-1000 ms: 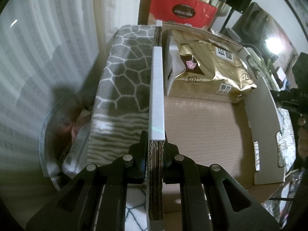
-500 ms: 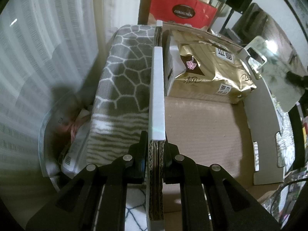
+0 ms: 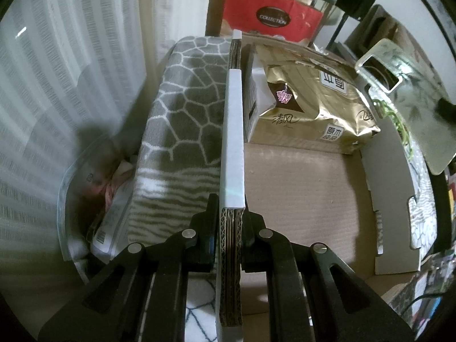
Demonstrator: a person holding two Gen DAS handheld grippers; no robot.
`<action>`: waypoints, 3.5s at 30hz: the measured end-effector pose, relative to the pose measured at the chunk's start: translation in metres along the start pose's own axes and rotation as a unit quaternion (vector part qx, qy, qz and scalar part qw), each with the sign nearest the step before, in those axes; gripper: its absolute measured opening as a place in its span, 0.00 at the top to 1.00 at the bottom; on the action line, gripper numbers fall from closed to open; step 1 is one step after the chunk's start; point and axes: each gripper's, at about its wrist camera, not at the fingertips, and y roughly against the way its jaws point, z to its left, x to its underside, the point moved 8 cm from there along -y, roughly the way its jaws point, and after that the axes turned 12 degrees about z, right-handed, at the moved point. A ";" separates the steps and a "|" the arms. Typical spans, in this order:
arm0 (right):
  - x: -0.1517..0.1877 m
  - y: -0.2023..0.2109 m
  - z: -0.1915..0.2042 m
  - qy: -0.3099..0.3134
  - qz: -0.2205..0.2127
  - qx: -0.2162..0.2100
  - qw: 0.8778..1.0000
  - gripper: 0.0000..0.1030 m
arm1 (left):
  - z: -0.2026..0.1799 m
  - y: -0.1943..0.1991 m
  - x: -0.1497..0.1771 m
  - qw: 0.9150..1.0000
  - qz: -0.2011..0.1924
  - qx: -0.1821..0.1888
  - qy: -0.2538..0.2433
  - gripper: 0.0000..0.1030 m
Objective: Organize objects
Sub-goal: 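Grasp the clear bamboo-print plastic case with the right tool and lift it, then lower the clear case into the box beside the gold bag with the right tool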
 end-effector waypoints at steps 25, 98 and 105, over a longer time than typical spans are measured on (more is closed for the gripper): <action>0.021 -0.029 0.006 0.025 0.004 0.088 0.996 0.46 | 0.001 0.000 0.000 1.000 -0.001 0.001 0.007 0.89; -0.054 -0.081 0.038 0.109 0.025 0.243 0.964 0.48 | -0.001 0.001 -0.001 1.000 0.000 -0.002 0.014 0.89; -0.039 -0.109 0.062 0.149 0.060 0.252 0.954 0.58 | -0.001 0.001 0.000 1.000 0.000 -0.001 0.015 0.89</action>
